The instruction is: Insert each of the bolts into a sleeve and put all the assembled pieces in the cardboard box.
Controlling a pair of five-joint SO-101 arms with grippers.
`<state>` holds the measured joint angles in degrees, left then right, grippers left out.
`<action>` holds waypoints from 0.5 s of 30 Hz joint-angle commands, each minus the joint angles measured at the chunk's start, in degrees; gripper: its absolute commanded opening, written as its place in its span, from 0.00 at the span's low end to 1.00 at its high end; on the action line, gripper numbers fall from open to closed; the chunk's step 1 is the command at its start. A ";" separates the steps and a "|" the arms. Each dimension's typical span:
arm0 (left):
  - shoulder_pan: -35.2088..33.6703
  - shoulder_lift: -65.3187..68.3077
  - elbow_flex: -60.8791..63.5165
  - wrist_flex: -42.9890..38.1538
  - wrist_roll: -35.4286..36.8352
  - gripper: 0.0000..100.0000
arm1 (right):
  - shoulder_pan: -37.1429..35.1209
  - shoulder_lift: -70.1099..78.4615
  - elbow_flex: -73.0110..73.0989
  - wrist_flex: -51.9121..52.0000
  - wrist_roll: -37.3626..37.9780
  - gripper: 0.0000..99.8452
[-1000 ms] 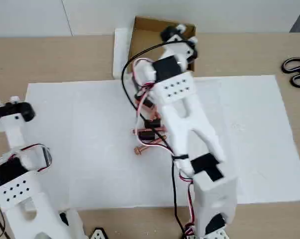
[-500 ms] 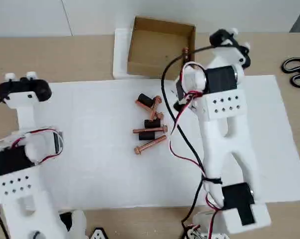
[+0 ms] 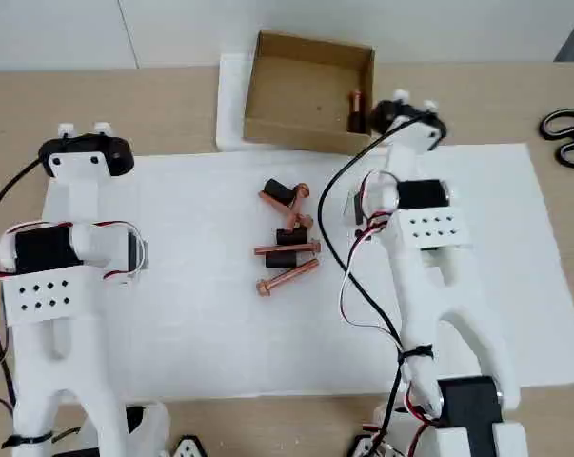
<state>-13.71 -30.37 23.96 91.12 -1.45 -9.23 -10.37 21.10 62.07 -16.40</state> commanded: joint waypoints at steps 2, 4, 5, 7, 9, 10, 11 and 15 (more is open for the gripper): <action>0.35 0.00 -2.33 0.26 0.44 0.14 | 0.66 -2.77 5.98 -7.69 13.71 0.00; 0.26 0.00 -2.33 0.26 0.44 0.14 | 0.66 -2.77 8.97 -11.12 16.44 0.00; 0.35 0.00 -2.33 0.26 0.44 0.14 | 0.66 -2.77 10.37 -12.62 16.53 0.00; 0.44 0.00 -2.33 0.26 0.44 0.14 | 0.66 -2.77 12.66 -14.55 16.70 0.00; 0.53 0.00 -2.33 0.26 0.44 0.14 | 0.66 -2.77 14.24 -15.78 16.88 0.01; 0.53 0.00 -2.33 0.26 0.44 0.14 | 0.66 -2.77 14.68 -16.13 16.88 0.01; 0.53 0.00 -2.33 0.26 0.44 0.14 | 0.66 -2.77 14.77 -16.31 16.88 0.01; 0.53 0.00 -2.33 0.26 0.44 0.14 | 0.66 -2.68 14.77 -16.31 18.46 0.05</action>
<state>-13.54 -30.37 23.96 91.12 -1.45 -9.05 -10.37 36.13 46.77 1.01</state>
